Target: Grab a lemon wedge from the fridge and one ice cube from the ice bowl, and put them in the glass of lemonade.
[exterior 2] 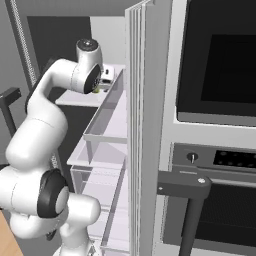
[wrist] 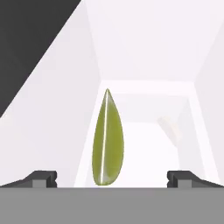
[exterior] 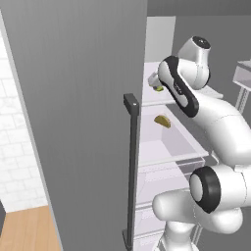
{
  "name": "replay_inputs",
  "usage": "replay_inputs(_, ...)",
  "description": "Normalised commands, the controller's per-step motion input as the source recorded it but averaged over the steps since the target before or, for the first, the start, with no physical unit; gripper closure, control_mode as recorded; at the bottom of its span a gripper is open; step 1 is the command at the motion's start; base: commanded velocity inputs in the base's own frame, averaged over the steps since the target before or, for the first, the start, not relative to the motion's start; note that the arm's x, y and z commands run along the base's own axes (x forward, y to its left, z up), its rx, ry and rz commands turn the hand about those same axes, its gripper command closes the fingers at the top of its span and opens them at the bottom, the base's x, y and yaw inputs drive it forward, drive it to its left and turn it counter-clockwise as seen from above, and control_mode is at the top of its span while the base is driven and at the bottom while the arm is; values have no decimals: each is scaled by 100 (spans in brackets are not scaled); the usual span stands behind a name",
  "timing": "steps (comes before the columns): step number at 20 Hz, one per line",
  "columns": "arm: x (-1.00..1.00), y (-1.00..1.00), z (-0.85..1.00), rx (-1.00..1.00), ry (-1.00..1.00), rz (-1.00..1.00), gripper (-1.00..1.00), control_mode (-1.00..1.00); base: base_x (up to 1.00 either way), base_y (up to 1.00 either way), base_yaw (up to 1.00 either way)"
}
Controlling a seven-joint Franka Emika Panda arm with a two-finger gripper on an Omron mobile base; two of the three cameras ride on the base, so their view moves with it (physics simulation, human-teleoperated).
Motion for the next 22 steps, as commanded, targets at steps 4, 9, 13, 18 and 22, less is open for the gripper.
replay_inputs(4,29,0,-11,0,4,8,-100,-100,0,0,0)
replay_inputs(9,5,6,-17,0,-4,7,-100,-100,0,0,0)
replay_inputs(13,0,7,-5,0,-5,3,-100,-100,0,0,0)
replay_inputs(18,-2,4,0,-2,-10,0,-100,-100,0,0,0)
replay_inputs(22,0,0,0,-2,-1,0,-100,-100,0,0,0)
